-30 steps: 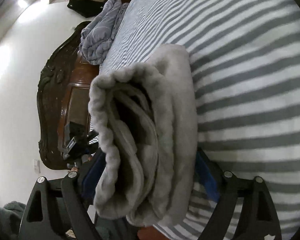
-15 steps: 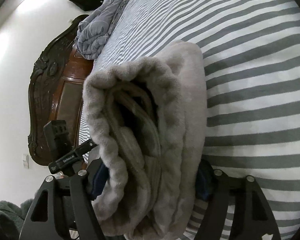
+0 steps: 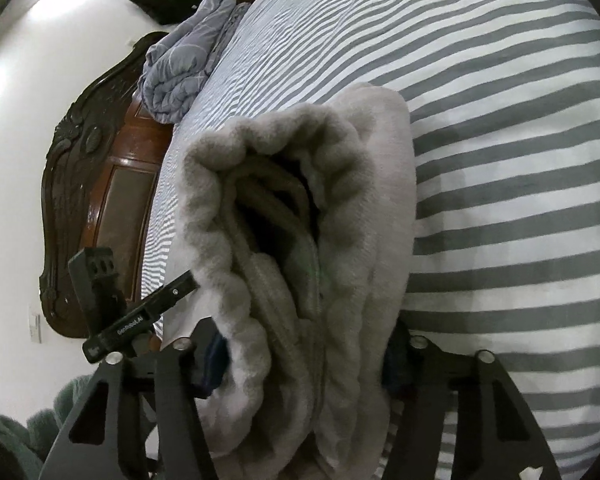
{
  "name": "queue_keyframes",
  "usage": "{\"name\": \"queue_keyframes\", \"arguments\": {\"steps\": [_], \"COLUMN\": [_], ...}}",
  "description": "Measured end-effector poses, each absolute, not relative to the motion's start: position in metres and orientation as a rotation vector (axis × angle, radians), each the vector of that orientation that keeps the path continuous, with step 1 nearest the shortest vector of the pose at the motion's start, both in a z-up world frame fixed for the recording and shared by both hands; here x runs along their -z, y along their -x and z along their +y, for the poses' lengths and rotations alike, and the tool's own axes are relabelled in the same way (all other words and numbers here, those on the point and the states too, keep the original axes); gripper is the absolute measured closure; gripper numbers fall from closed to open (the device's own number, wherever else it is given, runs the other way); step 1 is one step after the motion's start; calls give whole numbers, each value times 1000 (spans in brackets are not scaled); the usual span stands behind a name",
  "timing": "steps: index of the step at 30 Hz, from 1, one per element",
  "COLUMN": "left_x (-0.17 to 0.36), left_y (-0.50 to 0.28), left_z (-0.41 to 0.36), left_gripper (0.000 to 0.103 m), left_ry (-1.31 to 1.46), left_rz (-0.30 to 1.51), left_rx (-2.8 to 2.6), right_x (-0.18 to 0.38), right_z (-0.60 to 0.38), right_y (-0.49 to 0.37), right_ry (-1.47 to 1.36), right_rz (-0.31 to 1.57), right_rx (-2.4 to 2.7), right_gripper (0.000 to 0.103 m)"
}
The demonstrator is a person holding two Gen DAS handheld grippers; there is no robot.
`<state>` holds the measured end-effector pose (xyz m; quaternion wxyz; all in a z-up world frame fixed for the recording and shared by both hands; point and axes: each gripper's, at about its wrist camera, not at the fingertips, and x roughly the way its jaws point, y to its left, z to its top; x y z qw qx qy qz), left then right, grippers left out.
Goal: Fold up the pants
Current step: 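Grasp the folded pants end with the right gripper and lift it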
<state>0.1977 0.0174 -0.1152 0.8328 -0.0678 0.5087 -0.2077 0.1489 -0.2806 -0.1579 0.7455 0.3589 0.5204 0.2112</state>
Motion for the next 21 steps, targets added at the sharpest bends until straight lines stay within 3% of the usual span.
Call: {"name": "queue_keyframes", "arguments": {"steps": [2,5,14,21], "left_x": [111,105,70,35], "left_y": [-198,-198,-209,-262], "left_z": [22,22,28,41], "left_gripper": [62,66,69,69], "left_ry": [177,173,214,258], "left_rz": [1075,1065,976,891], "left_rx": [440,435,436,389], "right_x": [150,135,96,65], "right_z": [-279,-274,-271,-262], "right_y": [-149,-150,-179,-252], "right_ry": [-781,-764,-727,-677], "right_rz": [1135,1122,1077,1034], "right_rx": [-454,-461,-494,-554], "right_gripper": [56,59,61,61]}}
